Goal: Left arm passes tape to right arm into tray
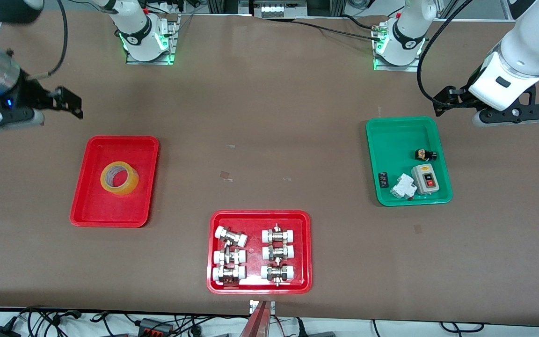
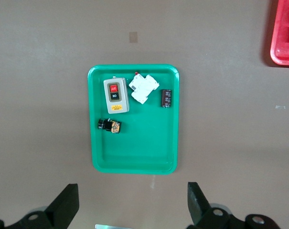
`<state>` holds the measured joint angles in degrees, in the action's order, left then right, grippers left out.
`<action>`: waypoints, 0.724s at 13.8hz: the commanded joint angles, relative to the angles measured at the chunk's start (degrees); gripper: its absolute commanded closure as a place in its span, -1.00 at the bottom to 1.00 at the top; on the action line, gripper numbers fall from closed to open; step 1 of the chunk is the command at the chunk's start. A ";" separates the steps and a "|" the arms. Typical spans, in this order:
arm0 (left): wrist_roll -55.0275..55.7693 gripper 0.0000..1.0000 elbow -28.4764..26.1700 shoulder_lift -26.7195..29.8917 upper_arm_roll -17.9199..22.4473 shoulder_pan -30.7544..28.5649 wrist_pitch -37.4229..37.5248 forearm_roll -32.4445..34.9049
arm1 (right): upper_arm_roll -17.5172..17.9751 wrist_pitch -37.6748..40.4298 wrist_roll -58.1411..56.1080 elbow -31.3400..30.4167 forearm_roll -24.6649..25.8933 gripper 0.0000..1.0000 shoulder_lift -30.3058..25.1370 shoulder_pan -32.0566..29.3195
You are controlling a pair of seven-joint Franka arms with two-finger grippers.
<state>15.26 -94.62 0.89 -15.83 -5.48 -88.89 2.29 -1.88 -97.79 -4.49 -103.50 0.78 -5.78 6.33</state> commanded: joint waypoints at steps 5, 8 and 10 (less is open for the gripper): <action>-0.41 -1.00 -0.48 0.60 -0.51 -0.58 -0.85 -1.14 | -0.58 1.28 2.91 8.74 0.89 -1.00 4.81 -0.53; -0.50 -1.00 -0.39 0.52 -0.60 -0.58 -0.93 -1.23 | -1.02 0.85 6.49 9.36 0.19 -1.00 5.95 -0.79; -0.41 -1.00 -0.39 0.52 -0.60 -0.24 -0.93 -1.23 | -1.02 1.37 8.62 12.16 0.44 -1.00 8.05 -0.62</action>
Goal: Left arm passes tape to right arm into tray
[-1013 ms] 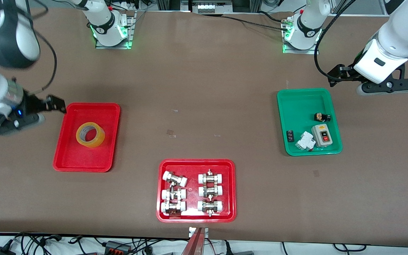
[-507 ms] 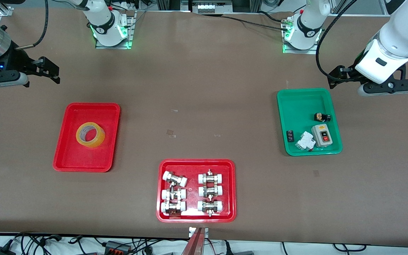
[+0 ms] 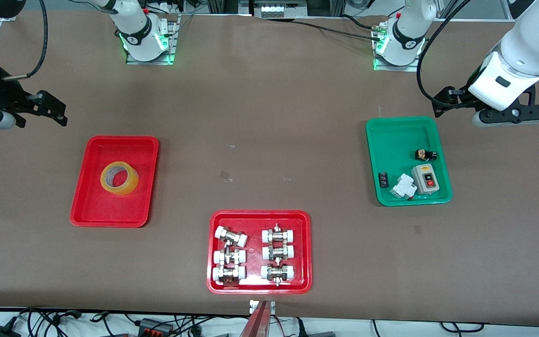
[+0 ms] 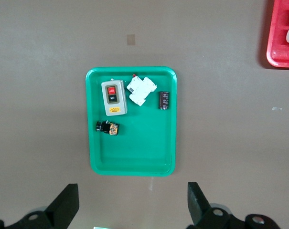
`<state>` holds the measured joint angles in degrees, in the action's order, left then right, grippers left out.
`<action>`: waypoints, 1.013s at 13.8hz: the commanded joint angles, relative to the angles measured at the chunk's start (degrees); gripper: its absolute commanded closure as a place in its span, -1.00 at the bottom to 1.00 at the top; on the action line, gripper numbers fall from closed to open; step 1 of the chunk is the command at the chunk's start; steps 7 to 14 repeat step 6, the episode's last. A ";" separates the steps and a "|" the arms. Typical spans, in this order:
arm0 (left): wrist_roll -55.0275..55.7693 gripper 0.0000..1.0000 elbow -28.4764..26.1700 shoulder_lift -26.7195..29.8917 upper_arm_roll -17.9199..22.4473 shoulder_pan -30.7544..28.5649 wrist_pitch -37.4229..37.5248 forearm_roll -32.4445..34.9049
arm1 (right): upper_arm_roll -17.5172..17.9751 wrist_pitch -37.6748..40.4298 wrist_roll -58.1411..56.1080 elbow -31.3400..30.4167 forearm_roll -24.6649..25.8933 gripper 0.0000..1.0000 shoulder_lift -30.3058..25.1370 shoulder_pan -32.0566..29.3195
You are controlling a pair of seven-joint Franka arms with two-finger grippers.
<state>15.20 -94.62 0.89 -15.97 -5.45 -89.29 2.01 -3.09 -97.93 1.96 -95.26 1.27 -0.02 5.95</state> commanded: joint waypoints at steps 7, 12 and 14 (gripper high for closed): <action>-0.35 -1.00 -0.39 0.52 -0.47 -0.35 -0.53 -1.04 | 0.19 2.92 1.21 4.91 -0.39 -1.00 2.57 -0.41; -0.35 -1.00 -0.39 0.52 -0.47 -0.35 -0.53 -1.04 | 0.19 2.92 1.21 4.91 -0.39 -1.00 2.57 -0.41; -0.35 -1.00 -0.39 0.52 -0.47 -0.35 -0.53 -1.04 | 0.19 2.92 1.21 4.91 -0.39 -1.00 2.57 -0.41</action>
